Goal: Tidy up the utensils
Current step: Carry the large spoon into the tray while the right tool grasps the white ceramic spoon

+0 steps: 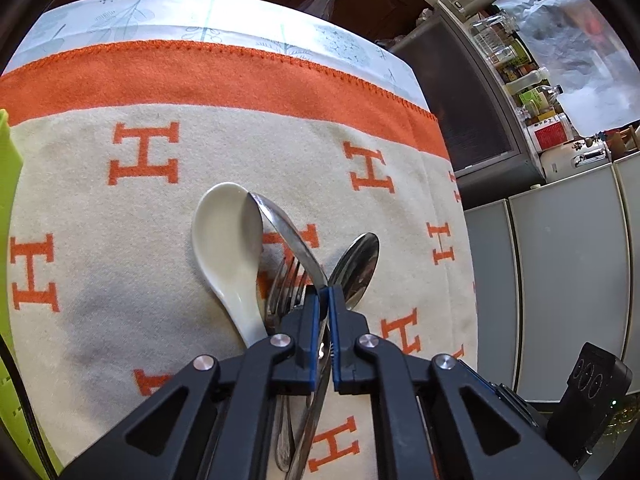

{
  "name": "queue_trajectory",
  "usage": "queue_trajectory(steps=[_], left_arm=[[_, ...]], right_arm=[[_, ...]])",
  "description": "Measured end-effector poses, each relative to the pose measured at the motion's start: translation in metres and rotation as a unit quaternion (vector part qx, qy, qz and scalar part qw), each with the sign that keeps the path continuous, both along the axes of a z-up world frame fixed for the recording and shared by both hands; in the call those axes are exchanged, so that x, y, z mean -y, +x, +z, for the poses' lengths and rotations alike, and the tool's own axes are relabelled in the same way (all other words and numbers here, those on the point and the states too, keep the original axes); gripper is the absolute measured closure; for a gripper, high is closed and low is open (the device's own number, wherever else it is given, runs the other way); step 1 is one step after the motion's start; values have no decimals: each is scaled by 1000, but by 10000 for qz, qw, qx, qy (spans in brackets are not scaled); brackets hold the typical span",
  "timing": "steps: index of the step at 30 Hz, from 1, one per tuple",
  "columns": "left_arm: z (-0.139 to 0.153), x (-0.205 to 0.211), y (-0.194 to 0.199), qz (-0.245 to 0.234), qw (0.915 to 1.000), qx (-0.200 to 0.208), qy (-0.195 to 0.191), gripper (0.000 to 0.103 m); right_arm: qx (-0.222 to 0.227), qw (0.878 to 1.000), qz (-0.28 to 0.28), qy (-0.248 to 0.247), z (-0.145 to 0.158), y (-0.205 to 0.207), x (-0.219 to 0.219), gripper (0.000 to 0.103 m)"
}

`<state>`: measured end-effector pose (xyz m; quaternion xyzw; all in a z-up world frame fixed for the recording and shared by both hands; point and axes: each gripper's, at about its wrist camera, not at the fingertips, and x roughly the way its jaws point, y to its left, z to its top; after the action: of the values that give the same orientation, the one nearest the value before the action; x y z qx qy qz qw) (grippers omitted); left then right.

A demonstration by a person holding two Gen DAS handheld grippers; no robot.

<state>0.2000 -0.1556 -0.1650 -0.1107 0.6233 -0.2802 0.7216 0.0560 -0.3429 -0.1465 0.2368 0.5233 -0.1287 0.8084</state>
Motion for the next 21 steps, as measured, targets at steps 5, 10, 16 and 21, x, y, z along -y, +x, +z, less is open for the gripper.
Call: queue_trajectory(steps=[5,10,16,21], left_arm=[[15,-13,-7,56,9999,128,-38,102],[35,-31,-18,1,9994,347,-31,102],[52,-55,-30,-70,9985,521,-142,102],[72,-85,-43,-47,9975,691,-122,102]], right_arm=[[8,10000,19,12,0,0,-1,67],[22,9999,78,83,-1,1,-6,67],[55,9996,284,72,4,3,-20,67],[92,9989,445,142,9,4,-29,67]])
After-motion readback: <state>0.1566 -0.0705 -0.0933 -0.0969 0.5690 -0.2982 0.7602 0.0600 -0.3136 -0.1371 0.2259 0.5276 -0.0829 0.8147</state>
